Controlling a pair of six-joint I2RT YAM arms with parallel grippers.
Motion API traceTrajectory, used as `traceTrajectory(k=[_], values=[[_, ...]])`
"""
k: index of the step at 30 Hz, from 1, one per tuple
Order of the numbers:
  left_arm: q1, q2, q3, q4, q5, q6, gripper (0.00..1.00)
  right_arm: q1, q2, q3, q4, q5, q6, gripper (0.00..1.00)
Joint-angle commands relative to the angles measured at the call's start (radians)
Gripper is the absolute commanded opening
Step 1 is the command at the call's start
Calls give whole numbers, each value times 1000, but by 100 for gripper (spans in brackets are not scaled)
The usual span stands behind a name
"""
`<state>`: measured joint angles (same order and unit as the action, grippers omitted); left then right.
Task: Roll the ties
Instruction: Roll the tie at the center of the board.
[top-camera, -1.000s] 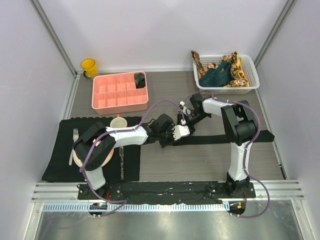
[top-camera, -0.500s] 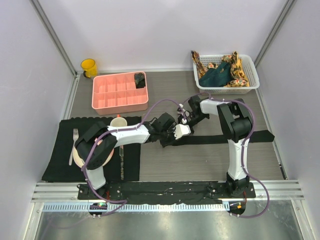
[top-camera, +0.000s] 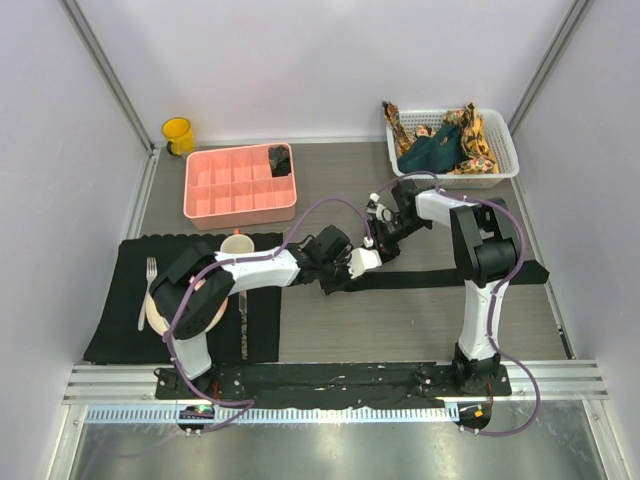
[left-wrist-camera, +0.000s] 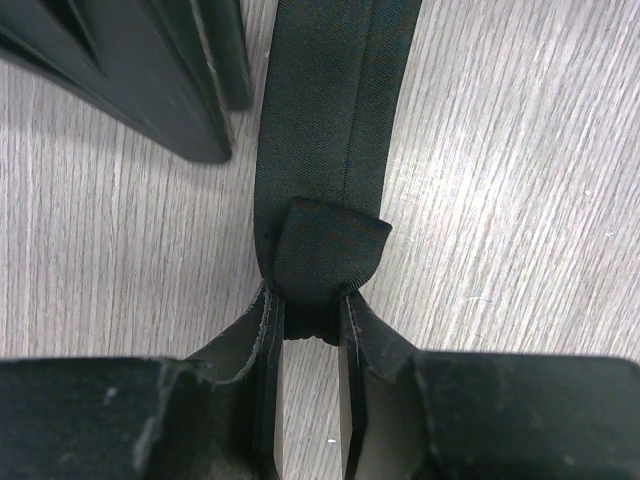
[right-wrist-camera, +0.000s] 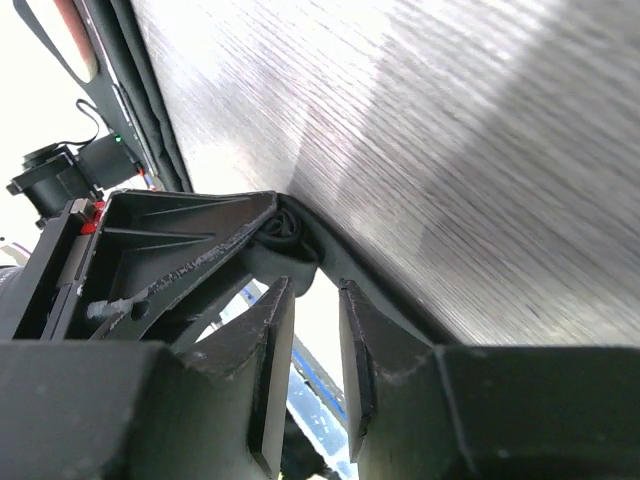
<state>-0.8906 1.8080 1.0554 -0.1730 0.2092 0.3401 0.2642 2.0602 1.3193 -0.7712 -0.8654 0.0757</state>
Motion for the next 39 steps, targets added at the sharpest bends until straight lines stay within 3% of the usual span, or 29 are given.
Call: traceTrajectory(k=[1, 7, 10, 13, 19, 22, 23, 25, 30, 33, 34, 37, 39], values=[[4, 39, -44, -42, -30, 16, 12, 0, -20, 38, -43, 16, -44, 33], [4, 51, -34, -48, -50, 13, 12, 32, -23, -14, -37, -82, 55, 41], [2, 47, -41, -40, -56, 7, 12, 50, -43, -44, -27, -80, 87, 50], [2, 45, -41, -37, -53, 5, 12, 72, -29, -49, -27, -40, 104, 50], [2, 47, -46, -33, -51, 7, 12, 98, 12, -5, -8, -18, 136, 38], [4, 42, -55, -30, -45, 8, 12, 95, 18, 26, -8, -7, 128, 24], [2, 40, -57, -28, -41, 7, 12, 95, 23, 34, -10, -7, 121, 13], [2, 39, -63, -23, -36, 7, 12, 95, 28, 49, -17, 18, 107, 1], [4, 28, -81, -11, -7, 10, 13, 92, 29, 80, -23, 55, 18, 1], [13, 19, -94, 9, 30, 2, 21, 92, 46, 67, -11, 95, -19, 1], [19, 14, -95, 16, 48, -3, 35, 90, 54, 46, -2, 103, -36, 1], [59, -1, -124, 87, 139, -42, 58, 81, 89, 0, 25, 120, -40, 1], [99, -36, -181, 203, 192, -70, 66, 72, 110, -9, 32, 117, -39, 1]])
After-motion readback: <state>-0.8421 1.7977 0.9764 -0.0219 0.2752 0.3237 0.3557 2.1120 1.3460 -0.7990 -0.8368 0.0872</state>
